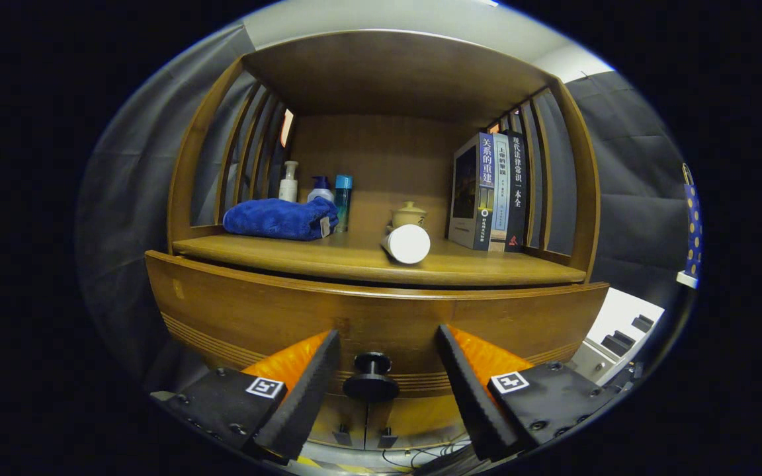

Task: Pull open the drawer, take out the items inside it, and place them on the countertop above the cabinet.

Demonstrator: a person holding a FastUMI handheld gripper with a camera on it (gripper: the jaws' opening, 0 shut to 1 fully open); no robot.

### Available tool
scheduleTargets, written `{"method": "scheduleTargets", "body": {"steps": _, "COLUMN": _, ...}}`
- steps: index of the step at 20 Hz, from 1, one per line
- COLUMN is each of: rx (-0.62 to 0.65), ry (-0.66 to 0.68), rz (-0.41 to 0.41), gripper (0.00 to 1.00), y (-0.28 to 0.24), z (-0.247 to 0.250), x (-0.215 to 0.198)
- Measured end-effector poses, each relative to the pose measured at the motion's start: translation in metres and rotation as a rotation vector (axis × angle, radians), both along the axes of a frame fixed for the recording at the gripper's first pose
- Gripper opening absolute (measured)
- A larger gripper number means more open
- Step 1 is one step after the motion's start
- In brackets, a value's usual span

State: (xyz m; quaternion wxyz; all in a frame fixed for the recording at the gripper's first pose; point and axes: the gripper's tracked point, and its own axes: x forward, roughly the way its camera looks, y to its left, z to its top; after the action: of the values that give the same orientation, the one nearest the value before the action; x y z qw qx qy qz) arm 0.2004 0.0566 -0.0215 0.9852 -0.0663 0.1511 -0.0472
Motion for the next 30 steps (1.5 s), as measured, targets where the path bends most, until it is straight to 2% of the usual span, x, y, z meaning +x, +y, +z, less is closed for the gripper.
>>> {"method": "scheduleTargets", "body": {"steps": 5, "rx": -0.007, "ry": 0.005, "rz": -0.006, "gripper": 0.98, "y": 0.006, "z": 0.002, "x": -0.004}}
{"method": "scheduleTargets", "body": {"steps": 12, "rx": -0.027, "ry": -0.008, "rz": -0.013, "gripper": 0.98, "y": 0.005, "z": 0.004, "x": 0.014}}
{"method": "scheduleTargets", "body": {"steps": 15, "rx": 0.009, "ry": 0.005, "rz": 0.006, "gripper": 0.98, "y": 0.015, "z": 0.002, "x": 0.009}}
{"method": "scheduleTargets", "body": {"steps": 18, "rx": 0.018, "ry": -0.069, "rz": 0.034, "gripper": 0.98, "y": 0.025, "z": 0.030, "x": -0.012}}
{"method": "scheduleTargets", "body": {"steps": 23, "rx": 0.087, "ry": -0.141, "rz": 0.111, "gripper": 0.97, "y": 0.047, "z": 0.095, "x": -0.079}}
{"method": "scheduleTargets", "body": {"steps": 27, "rx": 0.120, "ry": -0.194, "rz": 0.146, "gripper": 0.97, "y": 0.045, "z": 0.142, "x": -0.132}}
{"method": "scheduleTargets", "body": {"steps": 30, "rx": 0.095, "ry": -0.272, "rz": 0.139, "gripper": 0.97, "y": 0.036, "z": 0.178, "x": -0.159}}
